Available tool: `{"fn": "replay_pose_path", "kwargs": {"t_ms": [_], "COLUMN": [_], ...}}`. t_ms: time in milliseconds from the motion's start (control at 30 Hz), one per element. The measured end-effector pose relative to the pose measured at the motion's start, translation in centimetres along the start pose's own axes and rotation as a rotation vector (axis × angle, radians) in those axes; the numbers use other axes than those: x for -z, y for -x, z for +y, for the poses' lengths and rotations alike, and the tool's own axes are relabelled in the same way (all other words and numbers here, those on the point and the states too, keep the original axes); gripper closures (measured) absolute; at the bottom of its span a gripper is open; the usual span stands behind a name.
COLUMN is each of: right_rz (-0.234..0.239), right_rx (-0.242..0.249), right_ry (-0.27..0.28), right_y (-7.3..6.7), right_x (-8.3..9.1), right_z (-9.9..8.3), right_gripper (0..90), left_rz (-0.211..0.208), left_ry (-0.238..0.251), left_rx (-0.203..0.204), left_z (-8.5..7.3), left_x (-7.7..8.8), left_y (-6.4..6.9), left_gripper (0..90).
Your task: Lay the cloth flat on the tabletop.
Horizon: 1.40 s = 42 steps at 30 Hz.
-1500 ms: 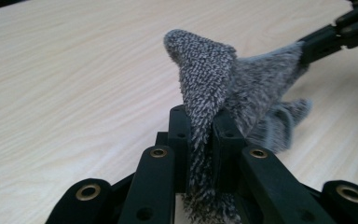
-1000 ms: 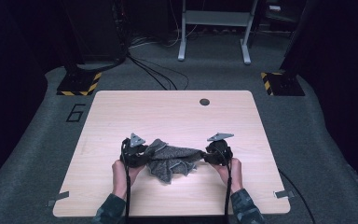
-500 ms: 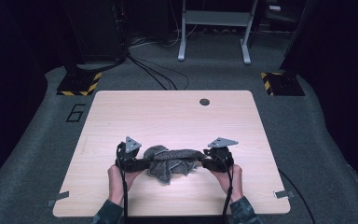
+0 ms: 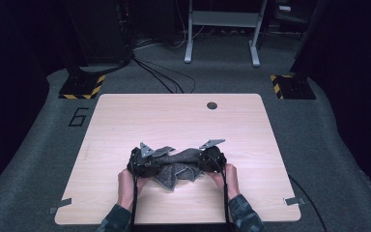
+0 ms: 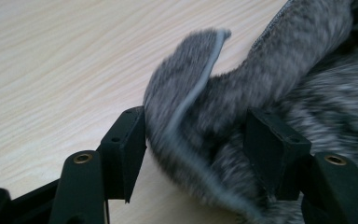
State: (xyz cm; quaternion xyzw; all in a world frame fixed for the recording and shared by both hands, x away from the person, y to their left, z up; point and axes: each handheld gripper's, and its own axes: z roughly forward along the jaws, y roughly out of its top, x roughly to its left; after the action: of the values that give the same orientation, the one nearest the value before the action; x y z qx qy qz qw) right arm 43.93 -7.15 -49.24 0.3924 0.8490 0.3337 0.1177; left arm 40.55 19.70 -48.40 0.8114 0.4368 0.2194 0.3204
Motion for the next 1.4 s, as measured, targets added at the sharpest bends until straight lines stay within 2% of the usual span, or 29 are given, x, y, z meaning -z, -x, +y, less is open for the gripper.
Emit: {"fn": "replay_pose_path", "kwargs": {"t_ms": [67, 167, 233, 267, 333, 433, 600, 700, 733, 800, 1067, 1133, 1167, 1267, 1400], "right_rz": [-0.037, -0.049, -0.043, -0.035, -0.015, 0.006, 0.015, 0.003, -0.006, -0.030, -0.071, -0.073, -0.083, -0.094, -0.097], "right_rx": [-0.009, -0.051, -0.021, -0.023, -0.001, 0.033, 0.042, 0.058, 0.051, 0.067, 0.027, 0.035, 0.020, 0.020, 0.023], "right_ry": [-0.012, -0.004, 0.005, 0.003, 0.004, -0.038, -0.056, -0.060, -0.063, -0.072, -0.078, -0.083, -0.082, -0.091, -0.080], "right_y": [0.4, 0.8, 0.4, 0.0, -0.7, -1.2, -1.3, -1.2, -1.3, -1.1, -0.2, 0.2, 0.3, 0.7, 0.5], "right_x": [-0.8, -1.2, -0.9, -0.8, -0.9, -1.7, -2.1, -1.9, -1.8, -1.6, -0.7, -0.4, -0.4, -0.1, 0.4], "right_z": [0.3, 0.6, 0.8, 0.8, 1.0, 0.9, 0.2, -0.2, -0.2, -0.3, -1.3, -1.5, -1.5, -1.6, -1.5], "right_gripper": [64.6, 62.1, 58.8, 58.4, 56.2, 54.7, 54.8, 56.2, 56.2, 56.3, 55.7, 55.3, 55.0, 53.0, 47.4], "left_rz": [0.021, 0.030, 0.025, 0.028, 0.017, 0.022, 0.024, 0.029, 0.035, 0.041, 0.040, 0.035, 0.044, 0.038, 0.043], "left_ry": [-0.020, -0.030, -0.031, -0.031, -0.051, -0.077, -0.083, -0.085, -0.084, -0.086, -0.113, -0.118, -0.116, -0.124, -0.102], "left_rx": [0.002, 0.020, 0.028, 0.033, 0.034, 0.042, 0.055, 0.062, 0.060, 0.064, 0.061, 0.068, 0.059, 0.052, 0.025], "left_z": [-0.2, -0.5, -0.6, -0.7, -0.7, -1.1, -1.9, -2.2, -2.3, -2.5, -3.4, -3.6, -3.7, -3.8, -3.0], "left_x": [-0.5, -0.8, -0.8, -0.8, -1.0, -1.2, -1.1, -0.8, -0.8, -0.7, -0.3, -0.3, -0.4, -0.3, 0.6], "left_y": [-0.4, -0.9, -1.1, -1.2, -1.5, -1.7, -2.3, -2.5, -2.6, -2.6, -3.0, -2.9, -2.8, -2.5, -1.7], "left_gripper": [38.3, 35.8, 34.3, 33.6, 31.1, 28.9, 27.2, 26.8, 26.8, 26.8, 26.3, 26.3, 26.3, 26.3, 25.8]}}
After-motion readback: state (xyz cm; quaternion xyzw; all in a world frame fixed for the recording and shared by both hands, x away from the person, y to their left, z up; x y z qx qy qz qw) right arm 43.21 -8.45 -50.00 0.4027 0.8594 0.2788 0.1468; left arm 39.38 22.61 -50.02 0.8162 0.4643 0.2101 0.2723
